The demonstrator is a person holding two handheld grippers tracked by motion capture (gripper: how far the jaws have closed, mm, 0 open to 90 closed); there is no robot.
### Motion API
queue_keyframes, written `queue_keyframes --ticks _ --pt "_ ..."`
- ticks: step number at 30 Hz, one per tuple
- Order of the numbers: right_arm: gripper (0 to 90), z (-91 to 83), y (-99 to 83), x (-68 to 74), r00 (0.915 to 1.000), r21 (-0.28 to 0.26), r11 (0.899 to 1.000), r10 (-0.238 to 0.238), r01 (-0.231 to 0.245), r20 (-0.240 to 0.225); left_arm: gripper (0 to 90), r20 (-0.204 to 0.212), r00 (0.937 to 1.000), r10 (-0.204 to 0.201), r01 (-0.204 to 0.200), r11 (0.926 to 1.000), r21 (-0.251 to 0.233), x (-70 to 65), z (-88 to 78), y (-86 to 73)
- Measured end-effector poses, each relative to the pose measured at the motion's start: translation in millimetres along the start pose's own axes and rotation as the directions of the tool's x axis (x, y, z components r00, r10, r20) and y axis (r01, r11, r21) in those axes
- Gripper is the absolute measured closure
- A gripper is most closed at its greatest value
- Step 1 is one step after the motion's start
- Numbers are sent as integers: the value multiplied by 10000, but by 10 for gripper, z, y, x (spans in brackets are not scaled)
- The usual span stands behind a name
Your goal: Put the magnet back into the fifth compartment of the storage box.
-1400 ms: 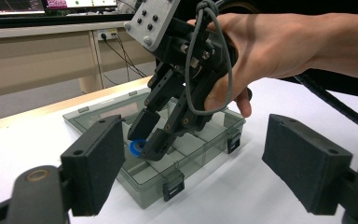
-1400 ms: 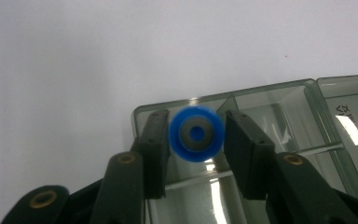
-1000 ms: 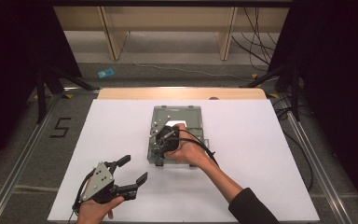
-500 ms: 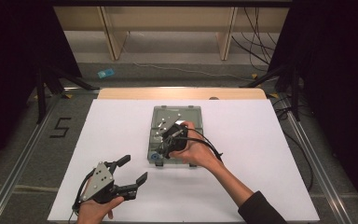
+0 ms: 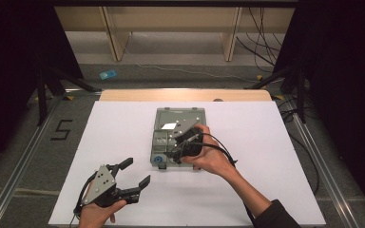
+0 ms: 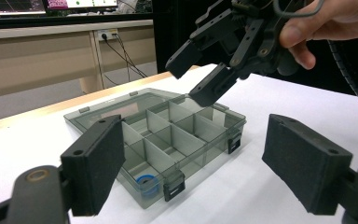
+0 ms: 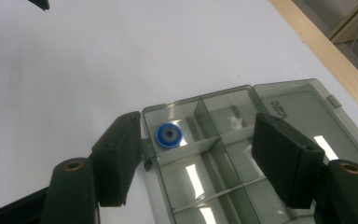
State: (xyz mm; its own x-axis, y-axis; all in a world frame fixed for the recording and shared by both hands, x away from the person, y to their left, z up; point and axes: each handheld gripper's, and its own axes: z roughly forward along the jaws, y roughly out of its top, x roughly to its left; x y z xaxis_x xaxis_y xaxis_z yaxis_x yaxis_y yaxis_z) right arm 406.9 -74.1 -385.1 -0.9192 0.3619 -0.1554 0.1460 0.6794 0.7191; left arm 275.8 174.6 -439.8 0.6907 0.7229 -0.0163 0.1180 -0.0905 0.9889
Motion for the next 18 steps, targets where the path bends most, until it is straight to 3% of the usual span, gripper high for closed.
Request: queue_keyframes --ticks 18 --pt "300 -293 -198 -45 9983 -685 9961 559 -548 143 200 -36 10000 19 -18 10000 69 -2 -6 4"
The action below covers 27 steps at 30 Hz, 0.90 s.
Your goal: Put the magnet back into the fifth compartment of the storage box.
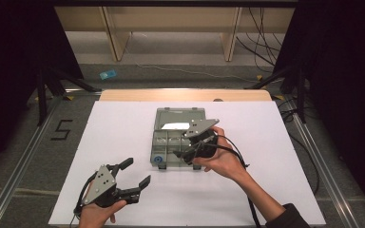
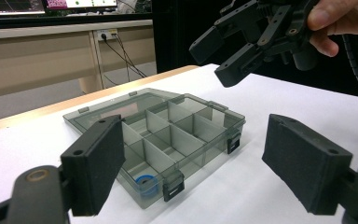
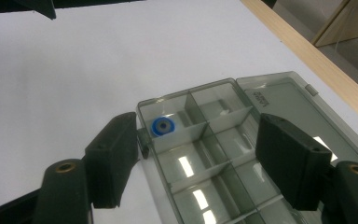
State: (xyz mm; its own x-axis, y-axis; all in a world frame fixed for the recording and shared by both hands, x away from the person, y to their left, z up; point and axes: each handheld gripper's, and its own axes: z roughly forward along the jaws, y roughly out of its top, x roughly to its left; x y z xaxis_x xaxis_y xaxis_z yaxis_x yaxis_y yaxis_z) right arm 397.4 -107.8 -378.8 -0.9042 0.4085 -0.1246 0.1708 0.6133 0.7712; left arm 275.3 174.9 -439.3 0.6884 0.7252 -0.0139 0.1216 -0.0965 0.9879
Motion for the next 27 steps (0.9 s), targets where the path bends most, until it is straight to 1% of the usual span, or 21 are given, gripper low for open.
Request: queue_keyframes --ticks 2,7,8,9,11,17,19,22,27 --pt "298 -23 -12 3 10000 -79 9999 74 -73 67 200 0 10000 4 -4 10000 4 0 0 0" --pt "289 -60 -33 15 9998 -163 9996 213 -212 66 200 65 10000 -35 35 9999 -94 1 9 -4" --pt "289 -65 -40 15 9998 -216 9996 167 -165 84 200 26 10000 -14 14 10000 -54 0 4 -2" --pt "286 -82 -53 20 9997 -250 9994 234 -232 59 200 4 10000 -5 5 10000 -16 -1 1 0" --pt "285 -89 -61 20 9997 -270 9994 207 -205 89 200 0 10000 -2 2 10000 0 0 0 0" --pt "285 -136 -93 26 9993 -400 9986 344 -339 122 200 -4 10000 -8 8 10000 2 -2 0 1" --pt "285 -152 -102 31 9994 -479 9985 291 -283 161 200 -4 10000 2 -2 10000 -7 -1 -1 1" --pt "285 -167 -107 38 9994 -472 9983 343 -338 109 200 -4 10000 -3 3 10000 -7 0 -2 2" --pt "285 -199 -121 49 9992 -609 9976 334 -321 208 200 0 10000 -4 4 10000 25 0 -5 4"
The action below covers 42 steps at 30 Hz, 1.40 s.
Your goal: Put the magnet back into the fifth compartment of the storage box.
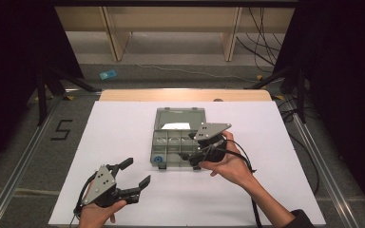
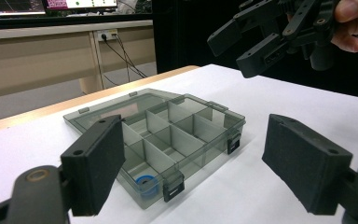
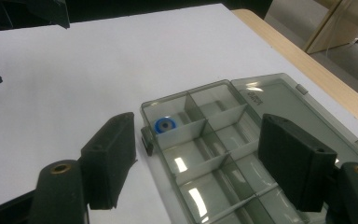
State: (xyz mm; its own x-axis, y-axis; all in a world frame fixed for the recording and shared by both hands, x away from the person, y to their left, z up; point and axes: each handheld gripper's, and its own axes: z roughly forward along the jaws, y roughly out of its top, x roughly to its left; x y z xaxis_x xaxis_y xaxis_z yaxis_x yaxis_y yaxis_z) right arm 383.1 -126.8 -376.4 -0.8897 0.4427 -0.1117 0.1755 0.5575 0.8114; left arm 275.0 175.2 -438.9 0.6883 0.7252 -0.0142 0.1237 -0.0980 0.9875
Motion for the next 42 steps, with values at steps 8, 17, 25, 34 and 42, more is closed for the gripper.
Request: queue_keyframes --ticks 8,17,25,34,42 --pt "286 -68 -53 37 9999 -166 9998 136 -137 -48 200 17 10000 7 -7 10000 -76 -1 4 0" --pt "277 -142 -114 29 9992 -310 9987 401 -402 -40 200 20 10000 13 -13 10000 -80 -1 4 0" --pt "262 -190 -145 51 9988 -480 9977 476 -472 75 200 20 10000 15 -15 10000 -88 -2 4 1" --pt "258 -261 -210 81 9981 -669 9963 565 -548 231 200 24 10000 50 -50 9999 -92 -2 5 3" --pt "258 -306 -276 92 9970 -820 9943 703 -675 325 200 25 10000 46 -46 10000 -86 -3 6 2"
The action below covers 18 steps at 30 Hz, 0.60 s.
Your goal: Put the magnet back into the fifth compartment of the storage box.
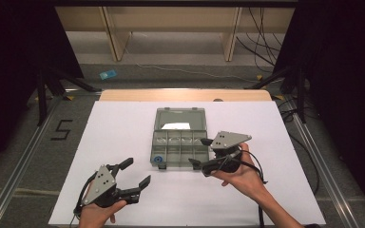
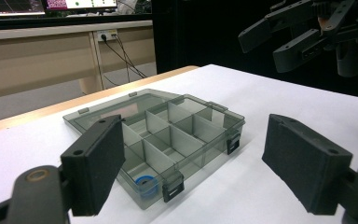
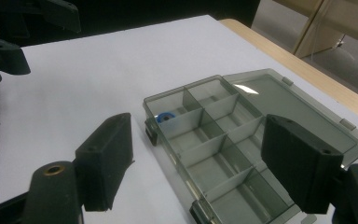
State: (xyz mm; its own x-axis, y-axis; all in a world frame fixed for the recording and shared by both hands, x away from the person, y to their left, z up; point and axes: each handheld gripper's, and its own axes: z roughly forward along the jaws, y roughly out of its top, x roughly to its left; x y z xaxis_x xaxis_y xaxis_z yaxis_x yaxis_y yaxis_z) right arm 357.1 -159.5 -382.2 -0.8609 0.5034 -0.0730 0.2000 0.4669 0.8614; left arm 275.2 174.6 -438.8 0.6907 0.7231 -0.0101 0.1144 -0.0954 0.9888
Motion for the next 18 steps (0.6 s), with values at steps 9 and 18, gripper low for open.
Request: queue_keyframes --ticks 9,18 --pt "258 -38 -49 10 10000 -53 9999 88 -88 -23 200 4 10000 -22 22 10000 3 -1 1 -1" --pt "258 -90 -109 3 9997 -151 9996 221 -220 89 200 6 10000 -3 3 10000 13 0 4 -3"
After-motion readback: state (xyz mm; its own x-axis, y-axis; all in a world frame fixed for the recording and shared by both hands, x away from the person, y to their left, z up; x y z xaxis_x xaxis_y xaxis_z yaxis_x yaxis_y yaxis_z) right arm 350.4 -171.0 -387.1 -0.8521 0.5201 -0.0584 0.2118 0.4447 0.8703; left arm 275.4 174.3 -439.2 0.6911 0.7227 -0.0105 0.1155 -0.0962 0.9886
